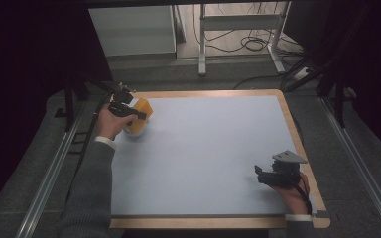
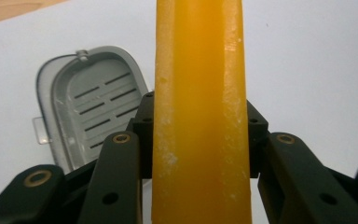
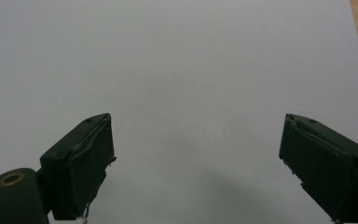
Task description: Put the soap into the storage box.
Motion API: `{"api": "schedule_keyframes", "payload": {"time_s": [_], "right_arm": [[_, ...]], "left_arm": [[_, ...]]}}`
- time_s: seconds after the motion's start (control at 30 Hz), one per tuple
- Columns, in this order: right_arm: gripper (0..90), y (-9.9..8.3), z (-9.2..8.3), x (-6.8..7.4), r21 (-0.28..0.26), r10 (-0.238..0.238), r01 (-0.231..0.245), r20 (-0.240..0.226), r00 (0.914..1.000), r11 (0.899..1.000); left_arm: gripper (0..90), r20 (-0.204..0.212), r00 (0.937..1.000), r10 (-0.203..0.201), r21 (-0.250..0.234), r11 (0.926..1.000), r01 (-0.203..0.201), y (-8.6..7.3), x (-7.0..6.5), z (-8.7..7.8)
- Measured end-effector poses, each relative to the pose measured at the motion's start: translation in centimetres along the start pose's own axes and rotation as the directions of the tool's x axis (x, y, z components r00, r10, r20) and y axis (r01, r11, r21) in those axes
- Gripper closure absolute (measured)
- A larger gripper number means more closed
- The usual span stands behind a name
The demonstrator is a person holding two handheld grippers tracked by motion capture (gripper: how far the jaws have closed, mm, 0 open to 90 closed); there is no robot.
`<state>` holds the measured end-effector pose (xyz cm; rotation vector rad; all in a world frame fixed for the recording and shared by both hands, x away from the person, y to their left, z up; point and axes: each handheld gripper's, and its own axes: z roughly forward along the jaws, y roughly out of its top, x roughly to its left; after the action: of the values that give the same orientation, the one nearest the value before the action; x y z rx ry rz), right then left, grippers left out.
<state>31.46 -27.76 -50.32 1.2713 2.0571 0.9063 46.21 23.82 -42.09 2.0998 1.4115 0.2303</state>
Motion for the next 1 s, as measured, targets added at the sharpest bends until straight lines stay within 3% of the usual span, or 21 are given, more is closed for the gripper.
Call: {"api": "schedule_keyframes", "payload": {"time_s": [0.47, 0.7, 1.0], "right_arm": [[10.0, 0.0, 0.2, 0.2, 0.005, -0.006, 0.006, 0.001, 1.0, 1.0], [10.0, 0.0, 0.1, 0.1, 0.001, 0.0, 0.0, 0.005, 1.0, 1.0], [10.0, 0.0, 0.1, 0.1, 0.0, 0.0, 0.0, 0.007, 1.0, 1.0]], "left_arm": [[60.6, -0.021, 0.9966, -0.079, 0.003, 0.9969, 0.079, 0.5, 2.4, 1.1], [60.6, -0.032, 0.9954, -0.09, 0.034, 0.9952, 0.092, 0.6, 3.2, 2.3], [60.6, -0.045, 0.9904, -0.131, 0.026, 0.9909, 0.132, 0.9, 4.6, 3.1]]}}
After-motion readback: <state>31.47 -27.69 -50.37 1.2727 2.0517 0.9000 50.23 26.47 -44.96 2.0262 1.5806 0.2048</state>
